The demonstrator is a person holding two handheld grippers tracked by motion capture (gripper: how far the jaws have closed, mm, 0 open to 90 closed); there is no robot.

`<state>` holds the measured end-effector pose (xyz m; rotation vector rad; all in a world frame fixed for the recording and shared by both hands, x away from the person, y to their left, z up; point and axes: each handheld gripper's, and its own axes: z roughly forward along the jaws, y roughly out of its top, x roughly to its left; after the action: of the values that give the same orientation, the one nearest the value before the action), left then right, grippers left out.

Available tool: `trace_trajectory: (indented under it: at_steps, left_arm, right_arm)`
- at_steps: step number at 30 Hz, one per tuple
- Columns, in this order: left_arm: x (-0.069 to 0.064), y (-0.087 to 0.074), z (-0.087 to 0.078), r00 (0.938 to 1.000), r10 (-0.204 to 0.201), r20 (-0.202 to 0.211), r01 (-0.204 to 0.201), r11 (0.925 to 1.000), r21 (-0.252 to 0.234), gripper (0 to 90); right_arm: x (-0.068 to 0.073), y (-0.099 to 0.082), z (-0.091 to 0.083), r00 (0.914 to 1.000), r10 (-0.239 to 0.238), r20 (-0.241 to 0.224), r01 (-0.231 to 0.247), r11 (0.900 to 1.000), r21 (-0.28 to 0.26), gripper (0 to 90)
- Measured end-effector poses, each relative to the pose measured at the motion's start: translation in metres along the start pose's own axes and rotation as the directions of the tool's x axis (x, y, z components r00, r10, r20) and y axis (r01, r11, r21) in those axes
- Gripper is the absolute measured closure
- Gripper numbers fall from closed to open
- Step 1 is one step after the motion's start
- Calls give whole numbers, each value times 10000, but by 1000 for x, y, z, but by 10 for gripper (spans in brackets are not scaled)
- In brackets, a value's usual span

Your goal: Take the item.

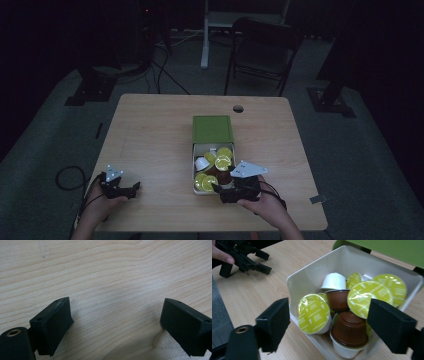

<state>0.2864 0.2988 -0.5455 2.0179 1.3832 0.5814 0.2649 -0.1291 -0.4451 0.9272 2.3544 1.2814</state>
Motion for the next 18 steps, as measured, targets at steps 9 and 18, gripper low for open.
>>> trace_trajectory:
  at_steps: [9,18]
  left_arm:
    - [0,0,0,10000,2,-1,-2,10000,1,103]
    - [0,0,0,10000,2,0,-2,10000,1,103]
  right_arm:
    - [11,-1,18,9998,-133,-143,134,9999,94,250]
    - [18,-8,35,9989,-302,-366,318,9985,447,262]
